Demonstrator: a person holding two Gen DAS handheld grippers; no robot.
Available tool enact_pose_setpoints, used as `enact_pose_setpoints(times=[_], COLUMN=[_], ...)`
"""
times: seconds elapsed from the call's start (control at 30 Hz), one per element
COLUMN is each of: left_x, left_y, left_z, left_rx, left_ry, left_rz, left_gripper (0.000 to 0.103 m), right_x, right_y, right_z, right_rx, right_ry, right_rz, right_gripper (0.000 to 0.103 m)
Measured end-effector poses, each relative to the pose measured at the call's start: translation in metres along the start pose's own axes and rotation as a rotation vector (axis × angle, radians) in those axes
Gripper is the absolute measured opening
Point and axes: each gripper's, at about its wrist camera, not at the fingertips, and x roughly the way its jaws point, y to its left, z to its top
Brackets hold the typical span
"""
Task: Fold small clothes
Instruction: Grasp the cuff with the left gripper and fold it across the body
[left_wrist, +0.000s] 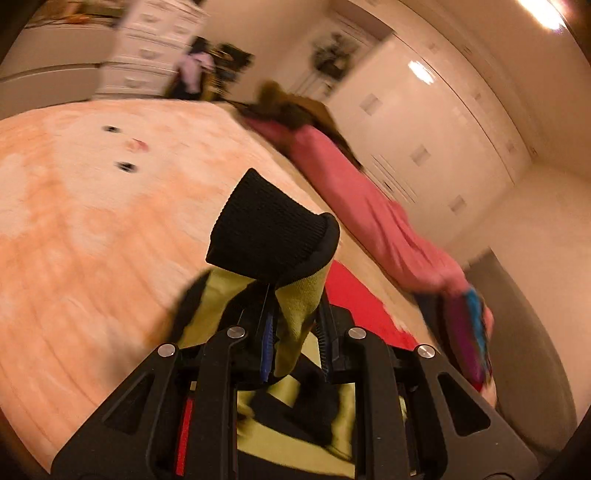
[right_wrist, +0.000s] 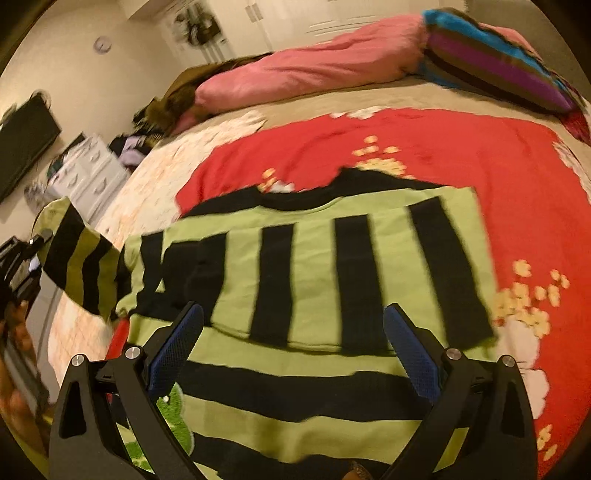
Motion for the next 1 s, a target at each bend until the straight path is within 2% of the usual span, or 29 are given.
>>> enact_pose_setpoints(times=[0.2,0.37,0.43,0.47,0.57,0.63,0.7,0.8,0.87,0.93,1.0], left_x=[0.036,0.066,0.086,0.092,0.106,0.111,0.107,0.088,0.072,0.051,0.032], left_y=[-0.077,-0.101,-0.106,-0.107,-0.104,-0.098,-0.098,-0.104,-0.110,-0.110,-0.103], left_z=[-0.065,-0.119,-0.143,-0.154,-0.182,-0.193,-0.193,-0.182,-0.168,-0.149,-0.131], left_rx=[0.134,0.178,0.214,0.228,0.296,0.297,0.325,0.392,0.411,0.424,0.439], left_ry=[0.171,0.300,0.389,0.425,0.499,0.548,0.547,0.488,0.408,0.295,0.175], left_rz=[-0.012,0.004,-0.002,-0.017,-0.044,-0.056,-0.066,-0.061,-0.047,-0.020,0.043], left_gripper=[0.012,0.014,0.021,0.028,0.058,0.061,0.070,0.073,0.076,0.077,0.079], right_x=[-0.029,-0.042,-0.043,-0.043,-0.041,-0.041,-0.041,-0.046,-0.047,-0.046,-0.042], right_y=[-0.050,-0.088,-0.096,-0.098,-0.100,-0.099,-0.096,-0.091,-0.087,-0.082,-0.077], right_z=[0.008,0.006,0.003,0.002,-0.002,-0.001,0.000,0.001,0.003,0.002,0.000], right_rx=[0.107,0.187,0.199,0.202,0.207,0.210,0.204,0.190,0.179,0.172,0.175], right_ry=[-0.063,-0.084,-0.080,-0.078,-0.065,-0.065,-0.066,-0.074,-0.076,-0.072,-0.054], right_rz=[-0.018,-0.048,-0.055,-0.055,-0.049,-0.044,-0.039,-0.035,-0.033,-0.025,-0.002], right_gripper=[0.097,0.097,0.097,0.097,0.097,0.097,0.097,0.097,0.097,0.097,0.097])
